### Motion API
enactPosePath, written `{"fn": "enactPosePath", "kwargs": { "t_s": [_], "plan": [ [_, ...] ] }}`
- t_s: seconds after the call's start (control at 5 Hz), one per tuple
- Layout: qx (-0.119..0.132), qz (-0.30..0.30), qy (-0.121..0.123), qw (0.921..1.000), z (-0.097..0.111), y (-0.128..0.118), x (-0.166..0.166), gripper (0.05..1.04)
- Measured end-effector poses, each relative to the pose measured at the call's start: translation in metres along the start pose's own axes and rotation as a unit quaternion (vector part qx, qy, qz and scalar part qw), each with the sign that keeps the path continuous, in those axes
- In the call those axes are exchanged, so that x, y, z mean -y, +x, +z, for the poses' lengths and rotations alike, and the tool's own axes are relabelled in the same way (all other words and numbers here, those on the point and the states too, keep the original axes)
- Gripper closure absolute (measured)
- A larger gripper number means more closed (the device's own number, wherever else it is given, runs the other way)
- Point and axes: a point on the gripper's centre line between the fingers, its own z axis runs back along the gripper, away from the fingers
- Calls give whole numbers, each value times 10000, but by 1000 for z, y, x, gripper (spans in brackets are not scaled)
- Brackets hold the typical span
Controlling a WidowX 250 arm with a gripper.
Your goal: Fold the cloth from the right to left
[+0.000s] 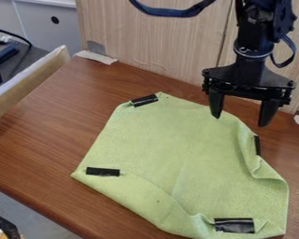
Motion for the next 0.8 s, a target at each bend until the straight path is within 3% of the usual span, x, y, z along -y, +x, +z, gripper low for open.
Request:
{"fn": "enactPosePath", "kwargs": {
  "t_s": [0.6, 0.8],
  "plan": [
    [-436, -233, -1, 9988, -19, -33, 24, 83],
    [-470, -433, -15, 9980, -22, -46, 35, 83]
  ]
}}
